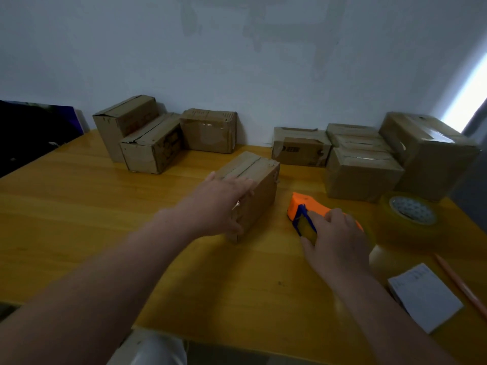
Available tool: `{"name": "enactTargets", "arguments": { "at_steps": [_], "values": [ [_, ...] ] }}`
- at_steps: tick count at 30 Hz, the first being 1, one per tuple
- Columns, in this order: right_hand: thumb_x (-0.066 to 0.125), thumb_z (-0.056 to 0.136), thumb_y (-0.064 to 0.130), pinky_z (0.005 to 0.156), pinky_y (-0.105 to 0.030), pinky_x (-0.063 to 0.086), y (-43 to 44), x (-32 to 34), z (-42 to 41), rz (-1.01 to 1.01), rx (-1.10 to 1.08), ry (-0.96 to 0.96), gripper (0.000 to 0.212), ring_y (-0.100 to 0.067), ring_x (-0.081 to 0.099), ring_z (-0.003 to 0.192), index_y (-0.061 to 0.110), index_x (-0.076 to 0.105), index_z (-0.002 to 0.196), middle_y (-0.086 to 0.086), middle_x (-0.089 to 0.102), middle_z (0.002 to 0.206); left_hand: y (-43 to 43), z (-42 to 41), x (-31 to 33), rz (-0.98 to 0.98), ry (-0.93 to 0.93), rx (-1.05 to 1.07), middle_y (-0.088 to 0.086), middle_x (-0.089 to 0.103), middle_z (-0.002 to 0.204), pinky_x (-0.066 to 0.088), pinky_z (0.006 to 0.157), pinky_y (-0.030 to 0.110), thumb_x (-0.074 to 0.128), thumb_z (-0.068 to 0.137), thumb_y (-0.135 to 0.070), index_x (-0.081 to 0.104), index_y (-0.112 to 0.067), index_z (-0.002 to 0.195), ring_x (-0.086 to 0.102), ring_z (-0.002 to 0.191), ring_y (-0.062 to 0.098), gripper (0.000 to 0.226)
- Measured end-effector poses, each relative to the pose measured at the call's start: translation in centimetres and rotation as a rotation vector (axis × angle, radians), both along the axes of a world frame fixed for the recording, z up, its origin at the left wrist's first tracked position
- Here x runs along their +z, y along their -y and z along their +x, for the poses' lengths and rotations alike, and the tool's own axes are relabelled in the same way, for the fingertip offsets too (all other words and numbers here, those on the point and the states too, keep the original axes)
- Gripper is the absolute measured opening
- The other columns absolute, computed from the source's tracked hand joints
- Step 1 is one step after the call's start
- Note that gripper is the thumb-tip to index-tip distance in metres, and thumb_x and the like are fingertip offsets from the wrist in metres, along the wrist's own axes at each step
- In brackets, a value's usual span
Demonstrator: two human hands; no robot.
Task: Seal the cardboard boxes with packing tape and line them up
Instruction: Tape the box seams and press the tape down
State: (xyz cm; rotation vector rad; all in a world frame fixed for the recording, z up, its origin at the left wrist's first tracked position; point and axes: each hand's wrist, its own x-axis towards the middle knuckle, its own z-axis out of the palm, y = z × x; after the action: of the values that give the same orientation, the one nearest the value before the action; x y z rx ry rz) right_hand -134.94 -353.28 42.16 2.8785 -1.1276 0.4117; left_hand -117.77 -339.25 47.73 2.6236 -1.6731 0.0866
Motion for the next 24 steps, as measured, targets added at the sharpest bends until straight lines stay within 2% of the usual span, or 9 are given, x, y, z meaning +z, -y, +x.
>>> {"name": "enactTargets", "arguments": {
  "at_steps": [3, 6, 9, 14, 18, 22, 24],
  "values": [
    [0.057, 0.091, 0.045, 0.089, -0.029, 0.041, -0.7, 0.0, 0.8, 0.041, 0.060, 0.062, 0.059, -0.019, 0.043, 0.113, 0.027, 0.039, 0.144, 0.000, 0.046, 0.121, -1.3, 1.4, -0.3, -0.039, 0.002, 0.006, -0.012, 0.010, 0.158, -0.002, 0.114, 0.035, 0.073, 0.080, -0.030, 0.010, -0.032, 0.150, 0.008, 0.145, 0.011, 0.094],
    [0.058, 0.091, 0.044, 0.093, -0.030, 0.044, -1.5, 0.1, 1.7, 0.100, 0.142, 0.105, 0.058, -0.019, 0.042, 0.116, 0.026, 0.041, 0.144, 0.001, 0.045, 0.123, -1.9, 1.6, -1.0, -0.142, -0.006, 0.028, -0.013, 0.023, 0.155, 0.017, 0.114, 0.028, 0.062, 0.090, -0.019, 0.026, -0.033, 0.148, 0.025, 0.141, 0.008, 0.070],
    [0.059, 0.092, 0.040, 0.096, -0.030, 0.044, -2.1, 0.4, 2.4, 0.142, 0.229, 0.168, 0.057, -0.018, 0.041, 0.120, 0.027, 0.040, 0.144, 0.001, 0.046, 0.125, -2.1, 1.4, -1.3, -0.236, -0.015, 0.021, -0.012, 0.037, 0.150, 0.032, 0.109, 0.026, 0.052, 0.096, -0.020, 0.039, -0.030, 0.143, 0.036, 0.136, 0.008, 0.049],
    [0.060, 0.092, 0.036, 0.096, -0.023, 0.037, -2.6, 1.4, 3.1, 0.150, 0.380, 0.247, 0.054, -0.012, 0.041, 0.121, 0.029, 0.043, 0.143, 0.005, 0.048, 0.125, -2.6, 1.2, -1.5, -0.320, 0.003, -0.024, -0.007, 0.050, 0.141, 0.036, 0.104, 0.025, 0.045, 0.100, -0.025, 0.051, -0.025, 0.136, 0.045, 0.130, 0.009, 0.036],
    [0.063, 0.090, 0.033, 0.091, -0.017, 0.031, -2.5, 2.7, 4.0, 0.109, 0.468, 0.263, 0.053, -0.009, 0.044, 0.119, 0.031, 0.045, 0.140, 0.007, 0.050, 0.129, -2.9, 1.0, -1.0, -0.284, -0.002, -0.052, -0.007, 0.051, 0.140, 0.038, 0.106, 0.028, 0.044, 0.100, -0.026, 0.054, -0.025, 0.134, 0.046, 0.129, 0.010, 0.035],
    [0.062, 0.091, 0.033, 0.093, -0.021, 0.039, -2.7, 3.2, 4.9, 0.103, 0.508, 0.258, 0.050, -0.008, 0.048, 0.117, 0.031, 0.047, 0.138, 0.009, 0.052, 0.130, -3.1, 1.1, -0.3, -0.228, -0.044, -0.080, -0.007, 0.052, 0.139, 0.034, 0.104, 0.023, 0.047, 0.098, -0.023, 0.055, -0.023, 0.133, 0.047, 0.127, 0.008, 0.035],
    [0.062, 0.091, 0.032, 0.091, -0.019, 0.041, -3.2, 3.0, 5.0, 0.111, 0.500, 0.287, 0.043, -0.007, 0.051, 0.115, 0.030, 0.053, 0.134, 0.009, 0.054, 0.128, -3.1, 1.3, -0.2, -0.241, -0.147, -0.045, -0.007, 0.052, 0.139, 0.033, 0.103, 0.021, 0.049, 0.097, -0.021, 0.057, -0.022, 0.132, 0.046, 0.128, 0.008, 0.036]
  ]
}}
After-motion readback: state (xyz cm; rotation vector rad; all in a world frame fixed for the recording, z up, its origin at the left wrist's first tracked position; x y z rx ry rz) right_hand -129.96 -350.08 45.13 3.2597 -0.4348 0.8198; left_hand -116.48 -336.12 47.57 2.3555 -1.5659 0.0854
